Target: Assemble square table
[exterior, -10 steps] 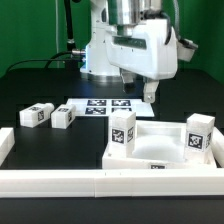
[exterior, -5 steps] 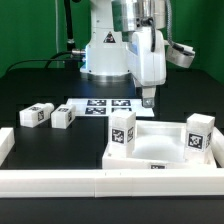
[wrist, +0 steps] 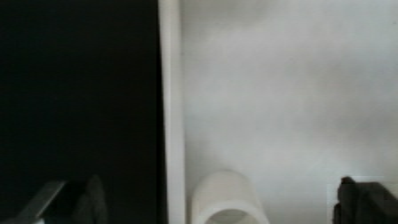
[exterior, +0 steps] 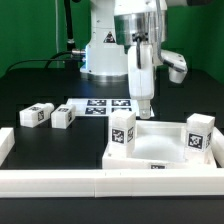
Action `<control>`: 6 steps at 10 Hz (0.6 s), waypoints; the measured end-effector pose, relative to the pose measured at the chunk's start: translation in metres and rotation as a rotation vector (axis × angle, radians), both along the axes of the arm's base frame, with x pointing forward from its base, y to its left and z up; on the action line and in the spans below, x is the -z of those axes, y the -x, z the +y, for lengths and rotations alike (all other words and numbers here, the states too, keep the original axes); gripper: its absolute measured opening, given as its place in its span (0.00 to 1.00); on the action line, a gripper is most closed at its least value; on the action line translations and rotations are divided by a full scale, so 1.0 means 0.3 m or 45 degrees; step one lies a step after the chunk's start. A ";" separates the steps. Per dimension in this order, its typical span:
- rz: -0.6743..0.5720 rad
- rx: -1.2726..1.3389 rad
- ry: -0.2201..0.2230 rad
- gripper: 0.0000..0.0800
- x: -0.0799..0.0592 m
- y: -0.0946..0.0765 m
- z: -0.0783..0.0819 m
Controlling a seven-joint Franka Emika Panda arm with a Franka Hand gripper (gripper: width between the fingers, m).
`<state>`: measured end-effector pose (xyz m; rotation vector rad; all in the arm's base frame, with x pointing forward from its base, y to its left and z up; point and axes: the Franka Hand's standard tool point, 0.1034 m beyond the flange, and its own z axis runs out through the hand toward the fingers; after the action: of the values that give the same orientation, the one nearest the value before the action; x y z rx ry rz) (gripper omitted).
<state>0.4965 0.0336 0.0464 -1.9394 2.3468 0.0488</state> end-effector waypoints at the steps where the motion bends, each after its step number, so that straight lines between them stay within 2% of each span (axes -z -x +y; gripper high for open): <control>1: 0.021 -0.003 0.012 0.81 0.034 0.017 -0.005; 2: 0.046 -0.008 0.023 0.81 0.069 0.035 -0.007; 4: 0.073 -0.012 0.036 0.81 0.112 0.049 -0.012; 6: 0.080 -0.015 0.041 0.81 0.129 0.045 -0.010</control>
Offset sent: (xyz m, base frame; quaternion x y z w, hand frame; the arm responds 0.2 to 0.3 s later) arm -0.0010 -0.0017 -0.0253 -0.0153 0.0137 0.0125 0.9997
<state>0.4828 0.0305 0.0077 -1.9954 2.3897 0.0748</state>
